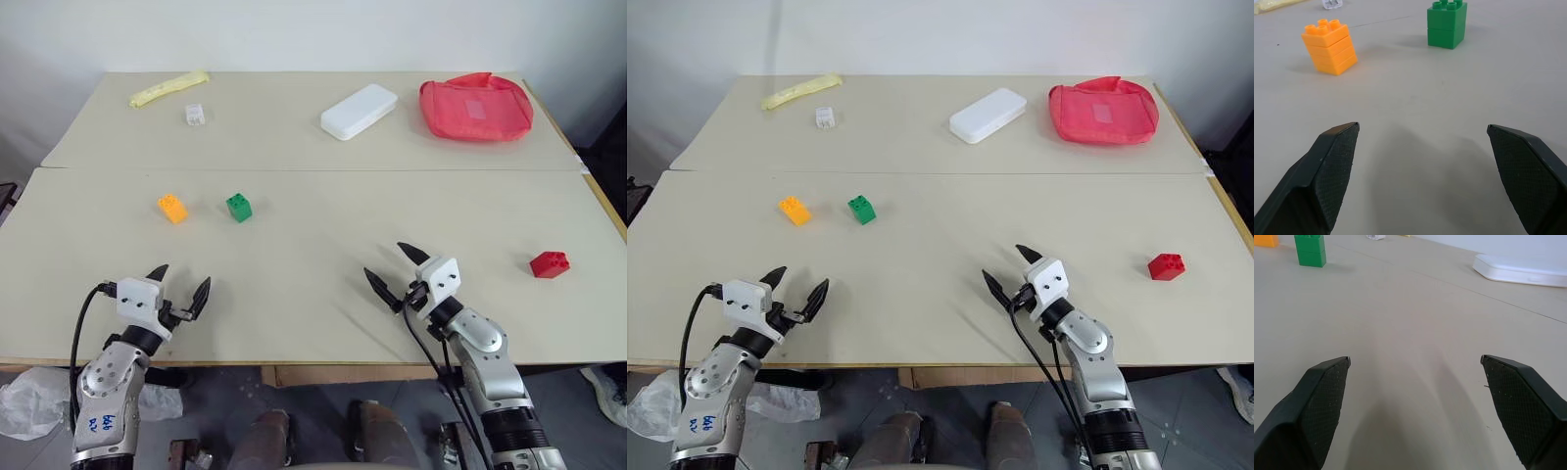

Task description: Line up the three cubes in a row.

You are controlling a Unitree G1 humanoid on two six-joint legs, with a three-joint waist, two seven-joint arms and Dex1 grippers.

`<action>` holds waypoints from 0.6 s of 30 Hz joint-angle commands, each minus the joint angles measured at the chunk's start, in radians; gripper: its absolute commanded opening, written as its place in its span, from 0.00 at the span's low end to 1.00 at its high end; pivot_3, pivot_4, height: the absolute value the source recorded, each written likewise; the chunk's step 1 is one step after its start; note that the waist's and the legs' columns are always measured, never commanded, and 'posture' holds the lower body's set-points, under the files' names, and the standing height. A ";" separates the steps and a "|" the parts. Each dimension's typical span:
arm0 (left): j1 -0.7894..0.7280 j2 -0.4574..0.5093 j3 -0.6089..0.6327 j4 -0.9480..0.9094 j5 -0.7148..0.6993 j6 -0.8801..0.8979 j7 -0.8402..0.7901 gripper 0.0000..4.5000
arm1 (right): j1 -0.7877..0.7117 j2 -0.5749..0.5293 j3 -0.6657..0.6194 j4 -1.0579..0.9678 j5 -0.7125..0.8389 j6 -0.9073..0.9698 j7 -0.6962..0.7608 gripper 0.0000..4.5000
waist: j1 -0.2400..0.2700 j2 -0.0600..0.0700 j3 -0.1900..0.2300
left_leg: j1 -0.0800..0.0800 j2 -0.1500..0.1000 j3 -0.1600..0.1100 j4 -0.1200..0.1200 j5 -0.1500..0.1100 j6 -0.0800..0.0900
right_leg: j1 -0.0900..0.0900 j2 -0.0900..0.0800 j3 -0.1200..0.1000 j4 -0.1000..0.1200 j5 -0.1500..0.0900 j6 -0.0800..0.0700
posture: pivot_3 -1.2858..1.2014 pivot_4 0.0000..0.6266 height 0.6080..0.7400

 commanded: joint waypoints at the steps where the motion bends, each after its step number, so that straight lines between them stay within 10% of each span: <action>1: -0.008 0.021 -0.007 -0.032 -0.008 -0.001 -0.028 0.99 | -0.019 -0.002 -0.008 -0.052 0.025 0.002 0.014 1.00 | 0.000 0.000 0.000 | 0.000 0.000 0.000 0.000 0.000 0.000 | 0.000 0.000 0.000 0.000 0.000 0.000 | 0.52 0.24 1.00; 18: -0.268 0.125 -0.329 -0.091 -0.098 0.060 -0.483 0.99 | 0.344 -0.124 -0.584 -0.331 0.147 0.126 -0.190 1.00 | 0.027 0.000 0.000 | -0.001 -0.003 0.001 0.000 0.000 0.002 | 0.001 0.000 0.000 0.000 0.000 0.001 | 0.52 0.24 1.00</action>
